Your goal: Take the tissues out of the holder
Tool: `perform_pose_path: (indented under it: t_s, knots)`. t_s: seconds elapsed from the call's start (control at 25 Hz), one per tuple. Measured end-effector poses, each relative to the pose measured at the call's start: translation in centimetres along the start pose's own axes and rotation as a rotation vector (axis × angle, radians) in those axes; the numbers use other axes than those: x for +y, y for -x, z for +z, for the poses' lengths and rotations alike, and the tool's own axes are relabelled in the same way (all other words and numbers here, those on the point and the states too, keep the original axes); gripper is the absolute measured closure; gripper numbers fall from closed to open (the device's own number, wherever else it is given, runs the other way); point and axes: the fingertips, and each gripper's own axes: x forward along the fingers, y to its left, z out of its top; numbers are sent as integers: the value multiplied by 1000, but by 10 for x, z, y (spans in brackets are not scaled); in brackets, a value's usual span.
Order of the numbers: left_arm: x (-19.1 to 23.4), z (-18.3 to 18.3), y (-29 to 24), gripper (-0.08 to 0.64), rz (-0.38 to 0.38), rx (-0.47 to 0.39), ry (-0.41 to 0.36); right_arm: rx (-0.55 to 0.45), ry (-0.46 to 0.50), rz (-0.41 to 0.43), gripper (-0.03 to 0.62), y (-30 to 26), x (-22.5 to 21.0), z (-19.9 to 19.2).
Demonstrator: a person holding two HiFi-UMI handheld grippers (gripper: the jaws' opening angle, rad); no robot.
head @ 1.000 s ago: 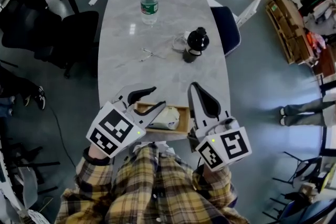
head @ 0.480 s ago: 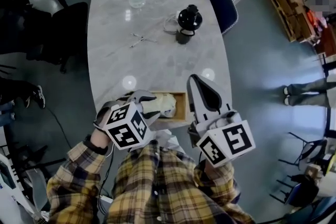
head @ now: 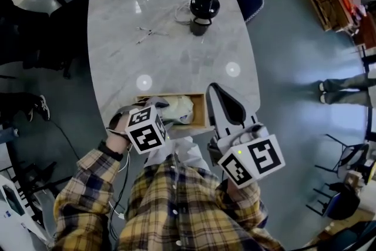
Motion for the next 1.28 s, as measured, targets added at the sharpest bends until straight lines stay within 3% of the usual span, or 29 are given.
perform_pose_path:
  t_s: [0.2,0.44,0.56,1.28]
  knots:
    - [2,-13,-24,360,-6,60,-23,8,-18,-17,581,3,-4,-8]
    - [3,-23,-45,365,-39,106,46,26,-25,-26,581,6,-5,-16]
    - [1,-26,-50,373,-75,131,32,29,-30,-28,581,6,-6,-18]
    - [0,-24,-51,491,-63,91,-24,40,-17,-41,581,2,-5,-18]
